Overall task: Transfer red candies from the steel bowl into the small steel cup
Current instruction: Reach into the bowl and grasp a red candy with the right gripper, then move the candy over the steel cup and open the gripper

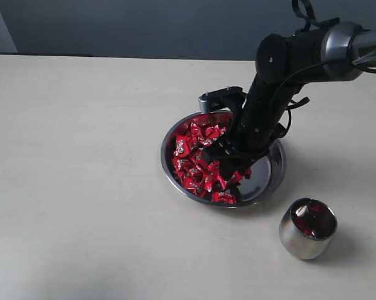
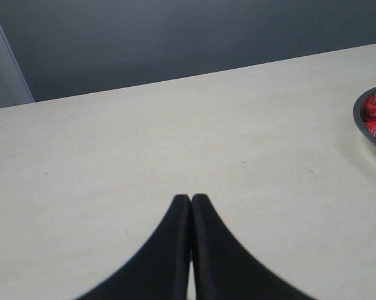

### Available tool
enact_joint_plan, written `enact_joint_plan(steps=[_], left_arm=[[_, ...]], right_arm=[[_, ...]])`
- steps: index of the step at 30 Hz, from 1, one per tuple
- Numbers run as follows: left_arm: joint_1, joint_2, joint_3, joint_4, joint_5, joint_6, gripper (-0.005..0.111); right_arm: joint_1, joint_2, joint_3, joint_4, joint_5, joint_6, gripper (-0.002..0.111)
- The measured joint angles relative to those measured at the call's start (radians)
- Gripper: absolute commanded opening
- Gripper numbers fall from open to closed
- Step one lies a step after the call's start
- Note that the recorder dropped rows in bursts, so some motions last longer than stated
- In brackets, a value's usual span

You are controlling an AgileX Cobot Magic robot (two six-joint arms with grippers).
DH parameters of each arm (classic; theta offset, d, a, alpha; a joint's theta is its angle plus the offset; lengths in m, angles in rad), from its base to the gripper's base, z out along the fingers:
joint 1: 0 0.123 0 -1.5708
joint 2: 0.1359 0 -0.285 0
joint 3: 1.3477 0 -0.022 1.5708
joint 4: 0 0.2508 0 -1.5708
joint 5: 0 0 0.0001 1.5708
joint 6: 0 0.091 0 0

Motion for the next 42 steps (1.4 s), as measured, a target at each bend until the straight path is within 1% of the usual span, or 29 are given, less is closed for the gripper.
enact_joint_plan(steps=[13, 15, 16, 18, 19, 21, 22, 26, 29, 36, 40, 42], left_arm=[[0.000, 0.000, 0.000, 0.000, 0.000, 0.000, 0.000], [0.000, 0.000, 0.000, 0.000, 0.000, 0.000, 0.000], [0.000, 0.000, 0.000, 0.000, 0.000, 0.000, 0.000], [0.000, 0.000, 0.000, 0.000, 0.000, 0.000, 0.000], [0.000, 0.000, 0.000, 0.000, 0.000, 0.000, 0.000], [0.000, 0.000, 0.000, 0.000, 0.000, 0.000, 0.000], [0.000, 0.000, 0.000, 0.000, 0.000, 0.000, 0.000], [0.000, 0.000, 0.000, 0.000, 0.000, 0.000, 0.000], [0.000, 0.000, 0.000, 0.000, 0.000, 0.000, 0.000], [0.000, 0.000, 0.000, 0.000, 0.000, 0.000, 0.000], [0.000, 0.000, 0.000, 0.000, 0.000, 0.000, 0.000], [0.000, 0.000, 0.000, 0.000, 0.000, 0.000, 0.000]], right_arm=[[0.004, 0.065, 0.000, -0.002, -0.011, 0.000, 0.038], [0.004, 0.071, 0.000, -0.002, -0.012, 0.000, 0.036], [0.004, 0.071, -0.002, -0.002, -0.012, 0.000, 0.034], [0.004, 0.071, -0.005, -0.002, -0.012, 0.000, 0.023], [0.004, 0.071, -0.005, -0.002, -0.012, 0.000, 0.012], [0.004, 0.071, -0.005, -0.002, -0.012, 0.000, 0.006], [0.004, 0.071, -0.005, -0.002, -0.012, 0.000, 0.004], [0.004, 0.071, -0.005, -0.002, -0.012, 0.000, 0.004], [0.004, 0.062, -0.005, -0.002, -0.009, 0.000, 0.001], [0.004, -0.115, -0.005, -0.006, 0.008, 0.000, 0.001], [0.004, -0.235, -0.001, -0.042, 0.093, 0.024, 0.001], [0.004, -0.283, 0.016, -0.063, 0.104, 0.050, 0.001]])
